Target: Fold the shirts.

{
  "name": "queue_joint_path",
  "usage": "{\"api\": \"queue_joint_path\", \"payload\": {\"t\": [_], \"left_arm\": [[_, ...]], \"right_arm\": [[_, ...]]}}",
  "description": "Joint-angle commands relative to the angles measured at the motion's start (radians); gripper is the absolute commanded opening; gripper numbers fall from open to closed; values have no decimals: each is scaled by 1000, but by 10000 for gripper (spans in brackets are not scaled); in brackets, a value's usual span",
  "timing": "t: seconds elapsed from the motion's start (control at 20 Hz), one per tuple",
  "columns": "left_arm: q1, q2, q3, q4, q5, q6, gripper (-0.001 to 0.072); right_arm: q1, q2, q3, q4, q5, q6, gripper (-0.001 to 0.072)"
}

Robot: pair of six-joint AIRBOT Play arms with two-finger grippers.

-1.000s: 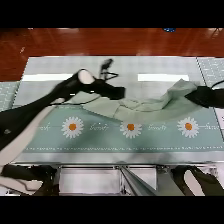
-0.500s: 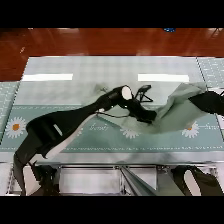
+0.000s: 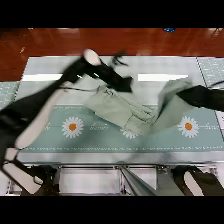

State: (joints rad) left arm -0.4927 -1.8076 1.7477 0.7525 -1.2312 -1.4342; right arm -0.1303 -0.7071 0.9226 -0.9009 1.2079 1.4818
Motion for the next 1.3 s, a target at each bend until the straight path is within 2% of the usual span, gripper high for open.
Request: {"api": "queue_joint_path", "payload": {"t": [0.0,0.2,0.4,0.55,0.7,0.8,0.95,1.1,1.15,1.25], "left_arm": [[186,223,-75,182,-79,12,21],[367,583,-370,341,-29,13,21],[556,951,-715,348,65,12,21],[610,1123,-890,348,72,7,21],[611,1197,-1009,305,73,-3,21],[611,1194,-1062,249,87,-2,21],[611,1181,-1112,205,177,-2,22],[633,1172,-1057,203,202,0,22],[644,1175,-1030,203,200,-1,22],[651,1176,-981,199,199,-3,21]], "right_arm": [[235,-161,34,31,-196,37,23],[487,-504,221,33,-338,71,24],[614,-832,461,65,-346,76,24],[663,-1017,613,71,-345,96,24],[676,-1120,666,151,-351,96,37],[676,-1141,666,216,-330,61,417],[641,-1110,666,248,-213,41,410],[498,-968,666,180,-22,47,409],[440,-897,665,103,37,67,409],[337,-722,649,-186,131,153,409]]}}
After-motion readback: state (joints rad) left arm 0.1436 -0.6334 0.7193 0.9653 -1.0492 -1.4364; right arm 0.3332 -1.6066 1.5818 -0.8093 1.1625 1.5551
